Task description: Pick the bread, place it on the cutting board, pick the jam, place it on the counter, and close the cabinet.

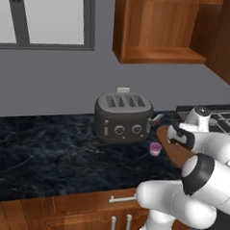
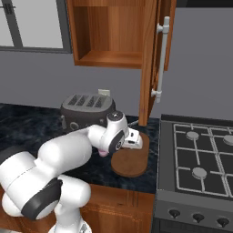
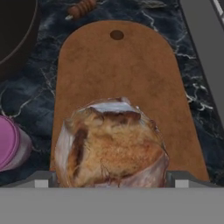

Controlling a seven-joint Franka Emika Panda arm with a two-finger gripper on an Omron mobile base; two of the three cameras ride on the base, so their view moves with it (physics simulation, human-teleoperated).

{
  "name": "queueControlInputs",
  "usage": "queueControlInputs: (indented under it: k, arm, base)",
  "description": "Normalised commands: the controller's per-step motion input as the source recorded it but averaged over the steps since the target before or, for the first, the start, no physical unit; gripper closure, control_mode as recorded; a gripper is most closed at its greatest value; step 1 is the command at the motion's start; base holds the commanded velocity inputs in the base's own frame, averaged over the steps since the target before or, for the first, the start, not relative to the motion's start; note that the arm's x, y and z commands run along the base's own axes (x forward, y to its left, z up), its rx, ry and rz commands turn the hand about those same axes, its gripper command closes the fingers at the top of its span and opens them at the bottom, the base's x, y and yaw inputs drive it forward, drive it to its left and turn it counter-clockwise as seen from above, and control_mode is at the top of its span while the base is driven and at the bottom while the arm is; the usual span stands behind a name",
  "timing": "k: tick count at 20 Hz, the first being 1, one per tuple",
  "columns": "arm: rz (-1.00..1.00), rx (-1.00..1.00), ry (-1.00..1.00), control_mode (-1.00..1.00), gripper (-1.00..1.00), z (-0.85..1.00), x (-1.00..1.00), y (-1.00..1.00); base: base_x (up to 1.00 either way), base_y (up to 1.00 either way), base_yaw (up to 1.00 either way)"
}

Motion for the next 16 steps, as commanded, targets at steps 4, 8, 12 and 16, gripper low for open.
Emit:
queueControlInputs:
  k: [4, 8, 12, 16]
  arm:
    - [0.00, 0.00, 0.00, -1.00, 1.00, -0.21, 0.11, -0.01]
    - [0.00, 0.00, 0.00, -1.00, 1.00, -0.19, 0.04, 0.00]
    - [0.00, 0.00, 0.00, -1.00, 1.00, -0.09, 0.00, 0.00]
    - [0.00, 0.00, 0.00, -1.00, 1.00, -0.13, 0.00, 0.00]
  base:
    - [0.00, 0.00, 0.00]
    - [0.00, 0.00, 0.00]
    - [0.00, 0.00, 0.00]
    - [0.00, 0.00, 0.00]
